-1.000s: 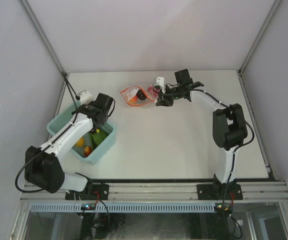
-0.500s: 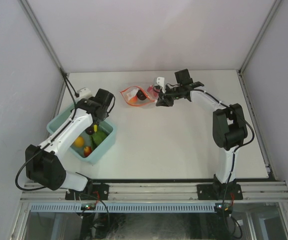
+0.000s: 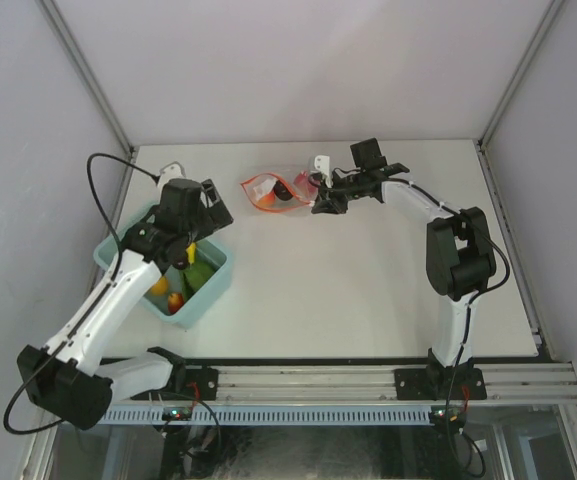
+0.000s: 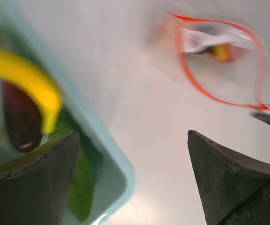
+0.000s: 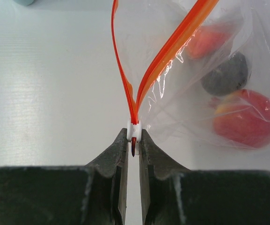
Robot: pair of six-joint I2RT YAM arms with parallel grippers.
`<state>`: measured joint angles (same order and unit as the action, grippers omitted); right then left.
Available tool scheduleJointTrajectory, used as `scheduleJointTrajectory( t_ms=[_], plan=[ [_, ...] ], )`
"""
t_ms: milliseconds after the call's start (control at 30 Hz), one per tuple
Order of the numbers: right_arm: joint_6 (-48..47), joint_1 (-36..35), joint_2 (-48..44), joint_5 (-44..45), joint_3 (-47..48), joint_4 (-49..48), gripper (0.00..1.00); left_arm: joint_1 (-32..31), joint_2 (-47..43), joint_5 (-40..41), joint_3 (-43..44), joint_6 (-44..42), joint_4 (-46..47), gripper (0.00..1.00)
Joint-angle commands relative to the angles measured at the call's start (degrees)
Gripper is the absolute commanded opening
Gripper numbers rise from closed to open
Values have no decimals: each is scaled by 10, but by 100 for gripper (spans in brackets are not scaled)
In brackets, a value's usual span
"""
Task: Open the zip-top bag and remove the fake food
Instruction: Move the zipper food storage bag to the center of the board.
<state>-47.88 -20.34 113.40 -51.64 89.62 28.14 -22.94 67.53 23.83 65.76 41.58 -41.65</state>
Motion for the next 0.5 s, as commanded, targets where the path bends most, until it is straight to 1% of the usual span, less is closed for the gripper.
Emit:
scheduleJointTrajectory(
  t_ms=[0,100,233,333,467],
  plan=[
    [-21,1,-18,-31,11,-2,1,3,-49,-209,-66,-85,230,99],
    [-21,2,-20,-33,9,-2,1,3,-29,-264,-58,-85,264,97],
    [-23,1,-22,-35,8,-2,0,3,20,-328,-32,-83,290,88],
    [-23,1,-23,-35,7,-1,0,3,57,-354,-7,-81,298,86],
    [-23,2,-24,-38,6,-3,0,3,105,-375,10,-77,313,81]
  ],
)
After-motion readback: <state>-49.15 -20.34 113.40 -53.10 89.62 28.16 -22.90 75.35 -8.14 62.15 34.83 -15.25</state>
